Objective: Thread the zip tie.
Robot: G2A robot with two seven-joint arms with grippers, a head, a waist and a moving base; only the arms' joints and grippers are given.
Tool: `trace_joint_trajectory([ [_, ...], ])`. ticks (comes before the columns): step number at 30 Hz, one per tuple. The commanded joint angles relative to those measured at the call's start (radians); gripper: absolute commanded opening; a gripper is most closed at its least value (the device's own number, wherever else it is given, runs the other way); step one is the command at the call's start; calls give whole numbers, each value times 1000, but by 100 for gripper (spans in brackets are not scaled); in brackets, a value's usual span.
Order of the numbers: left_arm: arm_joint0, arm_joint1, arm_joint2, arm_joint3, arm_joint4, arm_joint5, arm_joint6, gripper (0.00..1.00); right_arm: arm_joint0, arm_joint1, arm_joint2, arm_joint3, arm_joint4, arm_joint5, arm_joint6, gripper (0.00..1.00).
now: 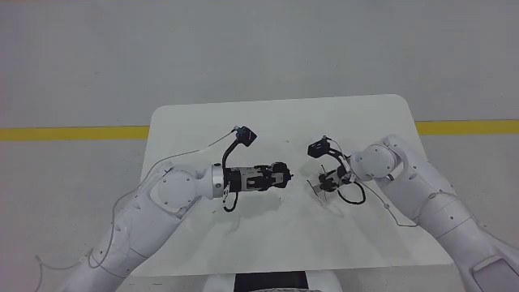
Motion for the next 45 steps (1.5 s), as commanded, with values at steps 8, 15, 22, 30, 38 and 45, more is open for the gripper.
trace_joint_trajectory([
  [8,0,0,0,0,0,0,0,0,20,-11,-25,21,4,0,13,23],
  [15,0,0,0,0,0,0,0,0,32,-18,-38,32,7,-20,18,22],
  [22,0,0,0,0,0,0,0,0,45,-24,-52,45,8,-26,33,21],
  [30,0,0,0,0,0,0,0,0,71,-39,-79,80,24,-34,52,19],
  [38,0,0,0,0,0,0,0,0,95,-55,-105,125,49,-53,59,10],
  [45,0,0,0,0,0,0,0,0,110,-67,-122,164,66,-68,58,9],
])
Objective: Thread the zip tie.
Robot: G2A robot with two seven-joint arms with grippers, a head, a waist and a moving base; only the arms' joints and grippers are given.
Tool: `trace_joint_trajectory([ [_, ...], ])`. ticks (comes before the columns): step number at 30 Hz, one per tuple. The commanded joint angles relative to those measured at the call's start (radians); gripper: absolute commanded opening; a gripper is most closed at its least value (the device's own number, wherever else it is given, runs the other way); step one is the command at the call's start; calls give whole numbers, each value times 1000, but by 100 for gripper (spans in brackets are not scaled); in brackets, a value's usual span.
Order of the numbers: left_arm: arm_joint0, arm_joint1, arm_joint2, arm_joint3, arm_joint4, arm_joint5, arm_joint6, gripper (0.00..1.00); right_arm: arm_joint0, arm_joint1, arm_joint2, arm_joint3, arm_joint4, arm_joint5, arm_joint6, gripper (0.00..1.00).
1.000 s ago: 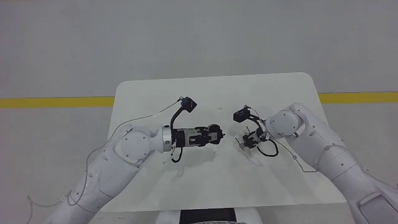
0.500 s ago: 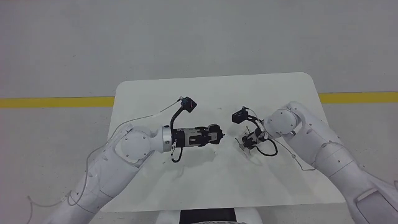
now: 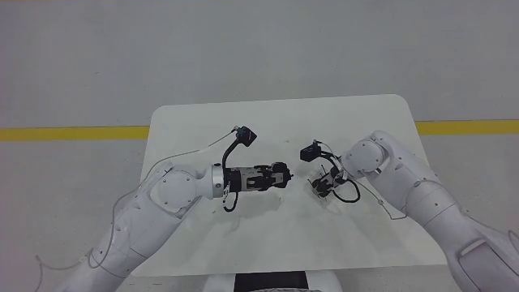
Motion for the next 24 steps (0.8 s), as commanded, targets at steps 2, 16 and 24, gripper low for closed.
trace_joint_trajectory([
  [2,0,0,0,0,0,0,0,0,6,-4,-7,14,3,-4,-2,9],
  [16,0,0,0,0,0,0,0,0,-6,11,46,7,16,-26,-53,0],
  [24,0,0,0,0,0,0,0,0,-100,70,190,-108,52,-68,-91,0],
])
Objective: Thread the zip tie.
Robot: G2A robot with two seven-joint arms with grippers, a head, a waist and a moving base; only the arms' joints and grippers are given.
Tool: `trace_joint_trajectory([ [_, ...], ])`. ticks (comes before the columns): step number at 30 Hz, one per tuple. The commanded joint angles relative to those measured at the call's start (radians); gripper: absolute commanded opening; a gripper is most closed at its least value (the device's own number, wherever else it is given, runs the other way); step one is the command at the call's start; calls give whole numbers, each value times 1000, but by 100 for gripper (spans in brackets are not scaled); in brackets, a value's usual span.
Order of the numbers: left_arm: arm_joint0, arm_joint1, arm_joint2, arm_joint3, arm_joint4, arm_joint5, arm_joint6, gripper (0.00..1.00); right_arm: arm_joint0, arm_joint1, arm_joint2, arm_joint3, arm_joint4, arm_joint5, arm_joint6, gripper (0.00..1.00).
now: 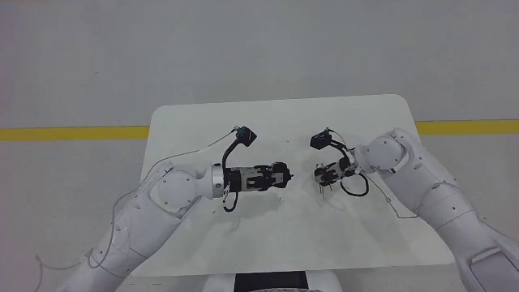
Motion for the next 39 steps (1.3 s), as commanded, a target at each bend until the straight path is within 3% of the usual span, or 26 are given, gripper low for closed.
trace_joint_trajectory([
  [1,0,0,0,0,0,0,0,0,-28,14,37,-37,15,-1,-8,0],
  [13,0,0,0,0,0,0,0,0,-187,86,209,-267,217,-1,-20,0],
  [27,0,0,0,0,0,0,0,0,-196,89,219,-277,242,-1,-29,0],
  [39,0,0,0,0,0,0,0,0,-345,106,327,-495,140,-1,-423,0],
])
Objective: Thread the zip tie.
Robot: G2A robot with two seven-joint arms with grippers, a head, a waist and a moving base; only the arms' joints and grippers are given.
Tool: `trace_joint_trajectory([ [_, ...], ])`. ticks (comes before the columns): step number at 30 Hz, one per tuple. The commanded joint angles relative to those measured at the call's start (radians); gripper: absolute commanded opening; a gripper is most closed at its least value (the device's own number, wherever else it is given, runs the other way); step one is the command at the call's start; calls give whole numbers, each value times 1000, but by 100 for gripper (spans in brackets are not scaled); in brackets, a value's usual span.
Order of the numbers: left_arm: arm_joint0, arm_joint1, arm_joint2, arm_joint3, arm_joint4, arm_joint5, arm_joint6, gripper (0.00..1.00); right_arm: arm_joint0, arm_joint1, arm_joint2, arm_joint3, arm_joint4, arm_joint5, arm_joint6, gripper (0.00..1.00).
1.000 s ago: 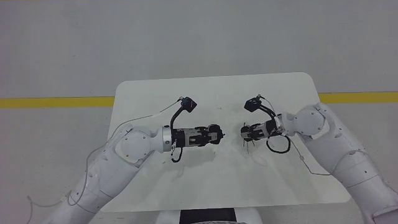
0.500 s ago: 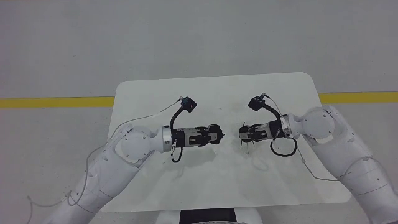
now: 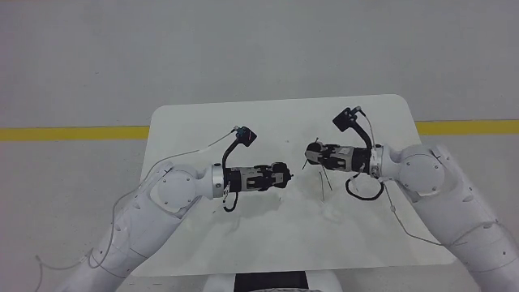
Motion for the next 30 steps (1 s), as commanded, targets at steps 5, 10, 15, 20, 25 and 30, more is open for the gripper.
trace_joint_trajectory([
  [5,0,0,0,0,0,0,0,0,-36,3,6,-28,-26,0,-79,0],
  [10,0,0,0,0,0,0,0,0,-36,3,6,-28,-26,0,-79,0],
  [15,0,0,0,0,0,0,0,0,-36,3,6,-28,-26,0,-79,0],
  [20,0,0,0,0,0,0,0,0,-59,-2,16,-36,-37,23,-190,0],
  [25,0,0,0,0,0,0,0,0,-176,-1,65,-95,-133,15,-380,0],
  [30,0,0,0,0,0,0,0,0,-332,4,128,-166,-189,0,-524,0],
])
